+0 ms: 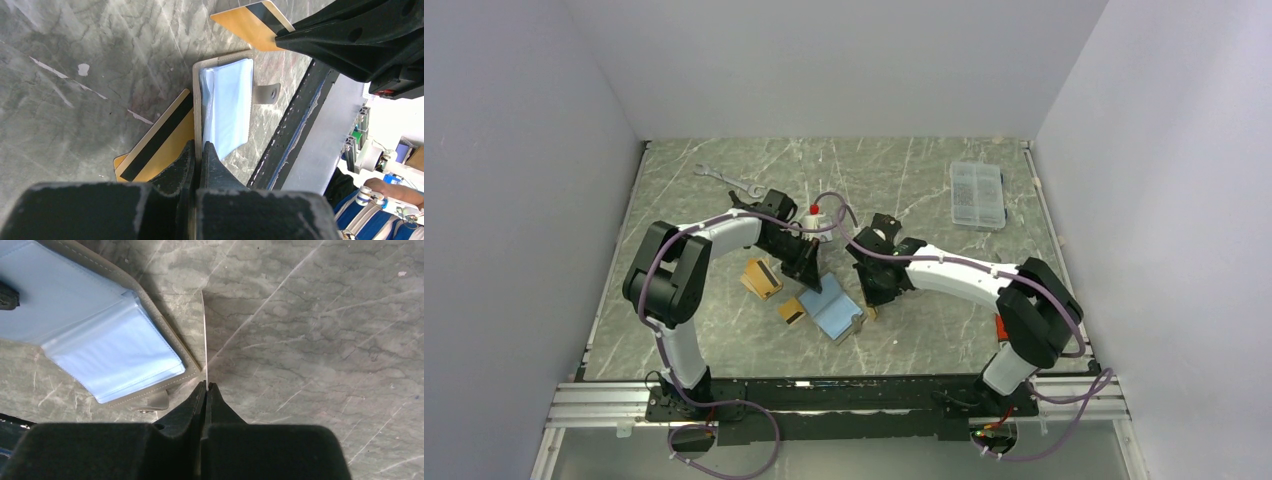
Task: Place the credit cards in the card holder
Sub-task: Insert the credit card into the card holder.
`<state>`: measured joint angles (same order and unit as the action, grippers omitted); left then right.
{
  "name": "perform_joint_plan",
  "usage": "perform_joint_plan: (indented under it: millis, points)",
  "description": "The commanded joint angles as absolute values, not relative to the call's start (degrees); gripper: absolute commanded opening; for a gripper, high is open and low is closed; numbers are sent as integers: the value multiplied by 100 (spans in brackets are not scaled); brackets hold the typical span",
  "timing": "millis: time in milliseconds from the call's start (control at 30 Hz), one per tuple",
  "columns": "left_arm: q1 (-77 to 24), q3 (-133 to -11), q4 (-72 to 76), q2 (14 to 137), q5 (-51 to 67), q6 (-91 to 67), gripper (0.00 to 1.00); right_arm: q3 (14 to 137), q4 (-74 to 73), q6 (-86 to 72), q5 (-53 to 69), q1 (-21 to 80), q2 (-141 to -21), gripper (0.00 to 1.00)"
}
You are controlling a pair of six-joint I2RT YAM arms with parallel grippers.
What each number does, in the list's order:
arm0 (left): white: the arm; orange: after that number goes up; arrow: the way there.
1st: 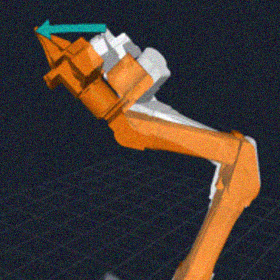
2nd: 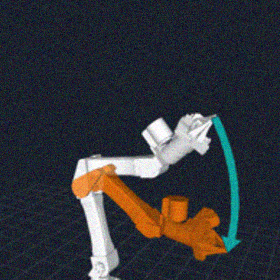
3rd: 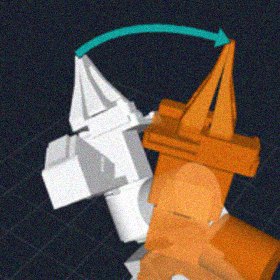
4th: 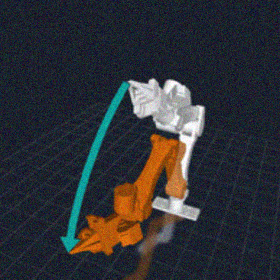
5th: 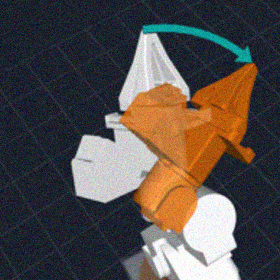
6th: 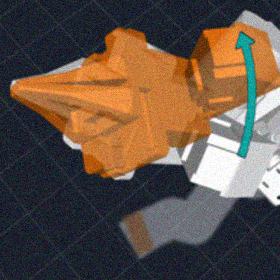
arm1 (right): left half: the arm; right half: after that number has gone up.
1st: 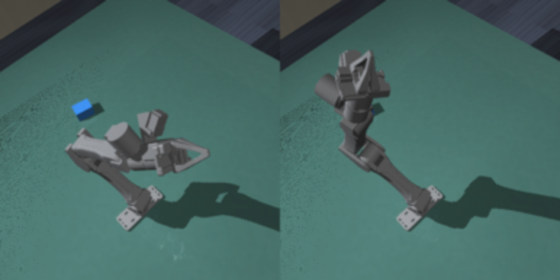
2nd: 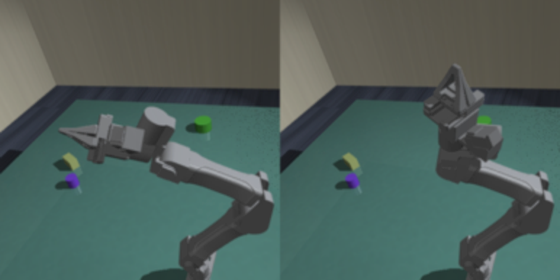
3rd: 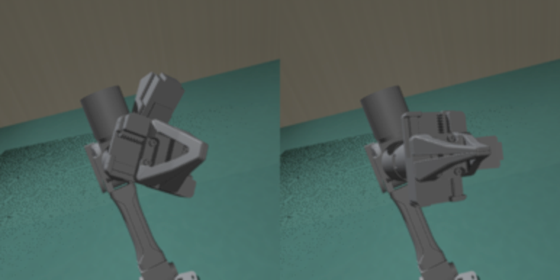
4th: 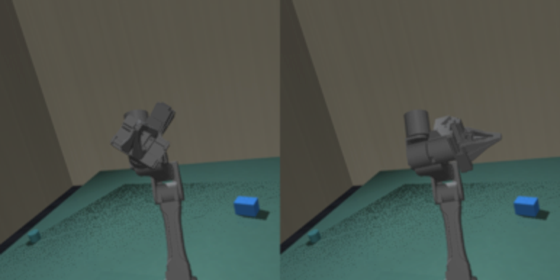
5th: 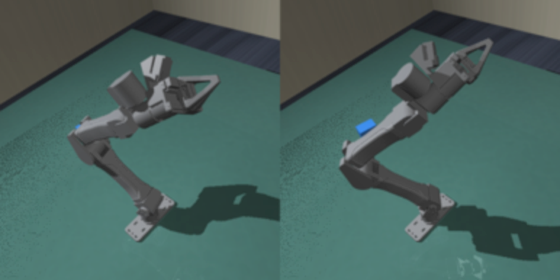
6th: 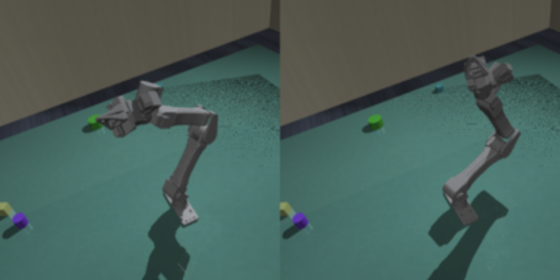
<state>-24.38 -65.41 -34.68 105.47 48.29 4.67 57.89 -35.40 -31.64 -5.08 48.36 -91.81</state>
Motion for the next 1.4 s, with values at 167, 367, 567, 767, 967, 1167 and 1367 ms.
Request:
perform_joint_plan:
  millis: [167, 367, 567, 767, 967, 1167, 1367]
  points:
    - [-2408, -6419, -3280, 10277, 5045, 394, 0, 6196, -3868, -2908, -583, 4836, -9558, 14]
    - [-2408, -6396, -3262, 10246, 5061, 413, 0, 6325, -3838, -2856, -562, 4835, -9695, 20]
    - [-2415, -6363, -3237, 10248, 5080, 412, 0, 6474, -3807, -2810, -587, 4820, -9724, 18]
    - [-2407, -6311, -3156, 10258, 5124, 301, 0, 6637, -3873, -2806, -660, 4796, -9786, 0]
    - [-2186, -6225, -2681, 10539, 5698, -352, 0, 6224, -3515, -3277, -520, 4367, -8705, 0]
    - [-1942, -6388, -1646, 10879, 6064, -1527, 0, 5186, -1830, -4229, 746, 4070, -7540, 0]
    - [-1966, -6335, -780, 11207, 5939, -2291, 1, 4417, -496, -5017, 1469, 4095, -7746, 0]
